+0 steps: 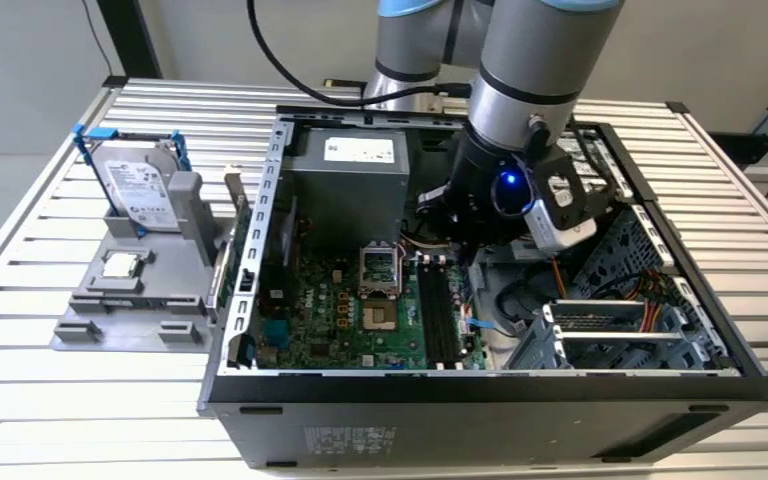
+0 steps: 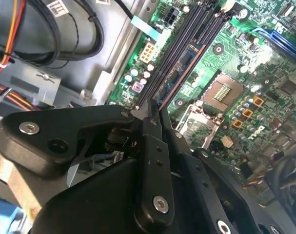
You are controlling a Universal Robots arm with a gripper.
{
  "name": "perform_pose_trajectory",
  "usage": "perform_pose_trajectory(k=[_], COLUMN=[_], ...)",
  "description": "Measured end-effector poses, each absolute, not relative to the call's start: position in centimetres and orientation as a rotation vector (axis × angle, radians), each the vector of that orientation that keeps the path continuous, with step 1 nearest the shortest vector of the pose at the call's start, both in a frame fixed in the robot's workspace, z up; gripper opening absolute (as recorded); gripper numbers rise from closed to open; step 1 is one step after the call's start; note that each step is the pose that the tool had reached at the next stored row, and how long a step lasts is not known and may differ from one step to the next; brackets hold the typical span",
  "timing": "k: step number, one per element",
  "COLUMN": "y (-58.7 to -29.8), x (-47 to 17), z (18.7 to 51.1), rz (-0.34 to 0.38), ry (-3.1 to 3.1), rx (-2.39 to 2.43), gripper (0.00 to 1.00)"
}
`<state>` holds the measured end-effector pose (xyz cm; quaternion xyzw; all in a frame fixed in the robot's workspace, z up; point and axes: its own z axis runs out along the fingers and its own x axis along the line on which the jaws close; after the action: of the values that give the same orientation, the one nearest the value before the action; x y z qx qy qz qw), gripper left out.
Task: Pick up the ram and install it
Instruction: 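Insert the ram into the slot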
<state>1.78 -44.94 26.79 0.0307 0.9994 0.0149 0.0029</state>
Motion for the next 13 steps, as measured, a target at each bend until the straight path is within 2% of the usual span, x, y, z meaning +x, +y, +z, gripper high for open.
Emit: perform_pose_trajectory(k=[13], y=[-47.2], x=[1.7], z=[24.5], rz=[0.047], ry=[3.132], rx=[0.094], gripper=[0.0])
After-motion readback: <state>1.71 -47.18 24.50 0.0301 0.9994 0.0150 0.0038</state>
